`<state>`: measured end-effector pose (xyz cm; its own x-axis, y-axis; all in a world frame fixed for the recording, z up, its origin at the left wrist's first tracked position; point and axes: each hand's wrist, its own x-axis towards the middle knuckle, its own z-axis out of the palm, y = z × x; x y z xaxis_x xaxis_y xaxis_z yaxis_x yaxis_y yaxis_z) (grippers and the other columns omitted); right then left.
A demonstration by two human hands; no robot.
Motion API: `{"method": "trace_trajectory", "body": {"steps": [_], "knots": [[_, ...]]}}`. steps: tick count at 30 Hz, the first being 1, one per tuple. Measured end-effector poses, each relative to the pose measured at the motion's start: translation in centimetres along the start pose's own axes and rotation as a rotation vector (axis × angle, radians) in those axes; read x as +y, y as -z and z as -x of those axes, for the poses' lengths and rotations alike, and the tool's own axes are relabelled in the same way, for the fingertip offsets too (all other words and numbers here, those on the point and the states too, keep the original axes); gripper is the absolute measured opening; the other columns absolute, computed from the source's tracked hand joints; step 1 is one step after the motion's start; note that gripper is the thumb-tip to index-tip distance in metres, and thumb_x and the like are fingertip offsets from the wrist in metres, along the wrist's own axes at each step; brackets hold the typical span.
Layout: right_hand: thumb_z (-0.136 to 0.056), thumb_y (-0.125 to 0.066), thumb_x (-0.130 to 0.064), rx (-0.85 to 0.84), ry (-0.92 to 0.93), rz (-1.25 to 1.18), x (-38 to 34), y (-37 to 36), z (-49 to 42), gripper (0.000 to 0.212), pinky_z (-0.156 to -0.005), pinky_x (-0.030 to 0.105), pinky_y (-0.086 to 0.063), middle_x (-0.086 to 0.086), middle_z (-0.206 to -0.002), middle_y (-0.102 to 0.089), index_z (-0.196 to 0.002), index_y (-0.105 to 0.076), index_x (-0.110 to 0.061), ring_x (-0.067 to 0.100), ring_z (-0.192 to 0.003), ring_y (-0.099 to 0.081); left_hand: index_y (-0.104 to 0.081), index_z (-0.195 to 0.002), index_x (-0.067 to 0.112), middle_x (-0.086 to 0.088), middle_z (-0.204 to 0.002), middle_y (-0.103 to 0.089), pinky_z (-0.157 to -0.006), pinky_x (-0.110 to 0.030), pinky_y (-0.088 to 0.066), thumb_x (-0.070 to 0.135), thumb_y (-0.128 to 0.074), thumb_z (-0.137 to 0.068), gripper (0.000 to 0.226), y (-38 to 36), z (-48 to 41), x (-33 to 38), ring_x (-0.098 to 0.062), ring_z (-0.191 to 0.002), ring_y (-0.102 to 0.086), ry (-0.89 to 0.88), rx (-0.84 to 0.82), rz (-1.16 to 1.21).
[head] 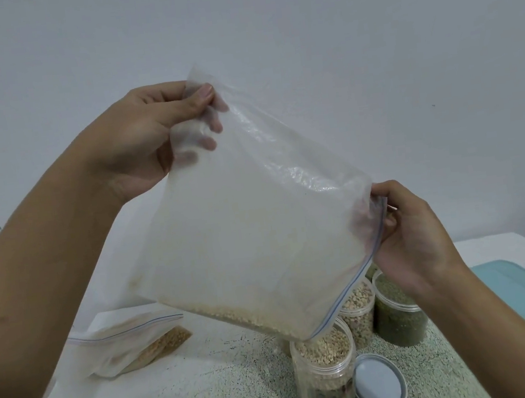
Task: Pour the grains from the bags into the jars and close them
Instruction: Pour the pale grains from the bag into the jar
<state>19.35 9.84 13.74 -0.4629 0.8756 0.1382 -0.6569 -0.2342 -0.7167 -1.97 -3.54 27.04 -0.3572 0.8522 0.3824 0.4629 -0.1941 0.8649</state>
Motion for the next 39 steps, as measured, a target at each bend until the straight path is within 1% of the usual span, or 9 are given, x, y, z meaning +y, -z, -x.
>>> {"method": "trace_trajectory", "body": {"steps": [6, 11, 17, 21, 24, 28, 32, 37, 39], "knots": [[-0.099, -0.052, -0.009, -0.012, 0.007, 0.001, -0.1, -0.2, -0.2, 0.058, -0.05, 0.017, -0.044, -0.011, -0.043, -0.044, -0.042, -0.059, -0.02, 0.002, -0.039, -0.046, -0.07, -0.09, 0.019, 0.003, -0.079, -0.064, -0.063, -0.028, -0.038, 0.033, -0.059, -0.097, 0.02, -0.1, -0.5, 0.3, -0.012, -0.065, -0.059, 0.005, 0.004, -0.005], [-0.098, -0.052, -0.009, -0.01, 0.011, 0.014, -0.4, -0.3, -0.4, 0.059, -0.049, 0.017, -0.043, -0.011, -0.042, -0.043, -0.04, -0.057, -0.018, 0.003, -0.039, -0.045, -0.07, -0.089, 0.019, 0.004, -0.079, -0.064, -0.06, -0.025, -0.039, 0.033, -0.058, -0.097, 0.02, -0.2, -0.8, 0.5, -0.011, -0.065, -0.059, -0.004, -0.004, -0.003], [-0.098, -0.054, -0.011, 0.005, 0.013, 0.033, -0.8, -0.1, -0.4, 0.055, -0.053, 0.019, -0.044, -0.01, -0.044, -0.045, -0.044, -0.06, -0.019, 0.004, -0.041, -0.046, -0.07, -0.089, 0.02, 0.004, -0.079, -0.064, -0.059, -0.024, -0.039, 0.033, -0.058, -0.098, 0.02, -0.3, -1.1, 0.5, -0.01, -0.064, -0.059, -0.002, -0.008, 0.003], [-0.098, -0.053, -0.01, 0.013, 0.02, 0.033, -1.1, -0.1, -0.3, 0.058, -0.05, 0.018, -0.044, -0.01, -0.043, -0.044, -0.042, -0.06, -0.02, 0.003, -0.039, -0.045, -0.07, -0.089, 0.02, 0.005, -0.079, -0.064, -0.056, -0.022, -0.039, 0.035, -0.059, -0.096, 0.02, -0.3, -1.4, 0.6, -0.01, -0.063, -0.059, -0.004, -0.016, 0.013], [-0.098, -0.054, -0.01, 0.023, 0.02, 0.025, -1.2, -0.1, -0.4, 0.052, -0.052, 0.019, -0.045, -0.01, -0.045, -0.046, -0.047, -0.061, -0.018, 0.004, -0.041, -0.047, -0.071, -0.089, 0.02, 0.004, -0.08, -0.064, -0.056, -0.022, -0.039, 0.035, -0.06, -0.096, 0.02, -0.3, -1.6, 0.8, -0.01, -0.063, -0.059, -0.006, -0.025, 0.018], [-0.098, -0.054, -0.009, 0.031, 0.02, 0.017, -1.3, -0.2, -0.5, 0.039, -0.05, 0.019, -0.045, -0.01, -0.045, -0.046, -0.06, -0.058, -0.014, 0.004, -0.039, -0.046, -0.071, -0.089, 0.02, 0.004, -0.08, -0.064, -0.056, -0.023, -0.038, 0.034, -0.059, -0.098, 0.02, -0.3, -1.6, 0.9, -0.01, -0.063, -0.059, -0.003, -0.025, 0.017], [-0.098, -0.055, -0.01, 0.03, 0.019, 0.025, -1.4, -0.1, -0.5, 0.047, -0.054, 0.021, -0.044, -0.01, -0.044, -0.045, -0.052, -0.06, -0.017, 0.004, -0.04, -0.046, -0.071, -0.089, 0.02, 0.004, -0.079, -0.064, -0.055, -0.023, -0.039, 0.034, -0.059, -0.098, 0.02, -0.3, -1.5, 1.0, -0.011, -0.063, -0.059, 0.003, -0.02, 0.032], [-0.098, -0.053, -0.009, 0.018, 0.031, 0.033, -1.4, -0.1, -0.3, 0.056, -0.05, 0.018, -0.044, -0.01, -0.043, -0.043, -0.043, -0.059, -0.018, 0.003, -0.039, -0.044, -0.071, -0.089, 0.02, 0.003, -0.08, -0.063, -0.061, -0.027, -0.037, 0.034, -0.06, -0.097, 0.02, -0.4, -1.3, 0.8, -0.011, -0.064, -0.058, 0.006, -0.028, 0.055], [-0.098, -0.053, -0.009, 0.022, 0.026, 0.043, -1.2, -0.1, -0.2, 0.057, -0.057, 0.021, -0.042, -0.01, -0.042, -0.042, -0.042, -0.058, -0.017, 0.004, -0.04, -0.044, -0.071, -0.089, 0.02, 0.003, -0.08, -0.063, -0.063, -0.029, -0.036, 0.034, -0.06, -0.097, 0.02, -0.5, -1.1, 0.7, -0.011, -0.064, -0.058, 0.007, -0.025, 0.055]]}}
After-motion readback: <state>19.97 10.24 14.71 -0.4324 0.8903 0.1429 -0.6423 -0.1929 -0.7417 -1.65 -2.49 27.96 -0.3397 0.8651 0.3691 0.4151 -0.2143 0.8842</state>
